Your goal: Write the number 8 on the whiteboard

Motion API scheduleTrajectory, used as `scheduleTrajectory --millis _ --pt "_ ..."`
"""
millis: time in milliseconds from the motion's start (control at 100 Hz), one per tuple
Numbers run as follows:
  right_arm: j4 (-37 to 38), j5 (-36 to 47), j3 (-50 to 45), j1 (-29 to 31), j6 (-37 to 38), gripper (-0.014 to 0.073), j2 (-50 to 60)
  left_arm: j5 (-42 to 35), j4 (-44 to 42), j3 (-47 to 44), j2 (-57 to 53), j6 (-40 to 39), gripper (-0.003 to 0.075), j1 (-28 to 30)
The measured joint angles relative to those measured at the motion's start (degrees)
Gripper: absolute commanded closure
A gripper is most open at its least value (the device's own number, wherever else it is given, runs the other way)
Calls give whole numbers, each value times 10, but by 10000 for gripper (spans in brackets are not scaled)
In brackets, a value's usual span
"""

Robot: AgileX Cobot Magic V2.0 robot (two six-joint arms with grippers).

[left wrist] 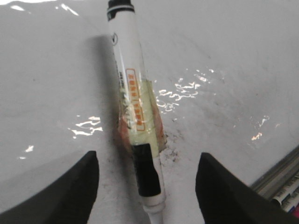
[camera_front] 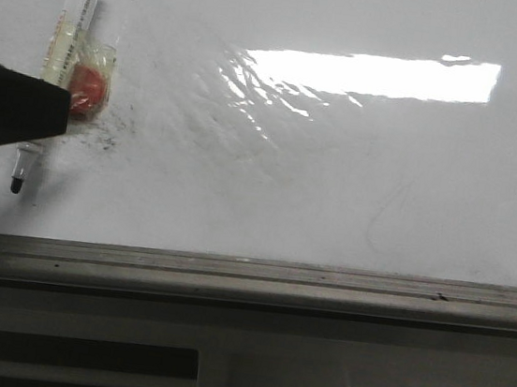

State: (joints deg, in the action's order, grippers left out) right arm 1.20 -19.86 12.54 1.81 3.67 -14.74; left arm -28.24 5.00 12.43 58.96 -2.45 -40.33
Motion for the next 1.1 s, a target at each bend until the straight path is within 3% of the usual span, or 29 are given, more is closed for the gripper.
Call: scheduleTrajectory --millis 110,330,540,690,900,1100 --pt "0 0 0 -2 0 657 0 -13 0 1 19 0 406 0" --pt "-1 -3 0 -73 0 657 0 -23 6 2 38 0 743 0" --pt "-3 -32 13 -146 0 657 -6 -24 -6 2 38 0 741 0" --pt "-5 -71 58 -193 -9 639 -45 -24 -98 5 38 0 741 0" --pt "-34 -77 121 -287 -60 384 -142 -24 -183 8 38 -13 741 0" --pt "-47 -50 180 -415 -74 342 -250 -24 -278 25 38 -15 741 -11"
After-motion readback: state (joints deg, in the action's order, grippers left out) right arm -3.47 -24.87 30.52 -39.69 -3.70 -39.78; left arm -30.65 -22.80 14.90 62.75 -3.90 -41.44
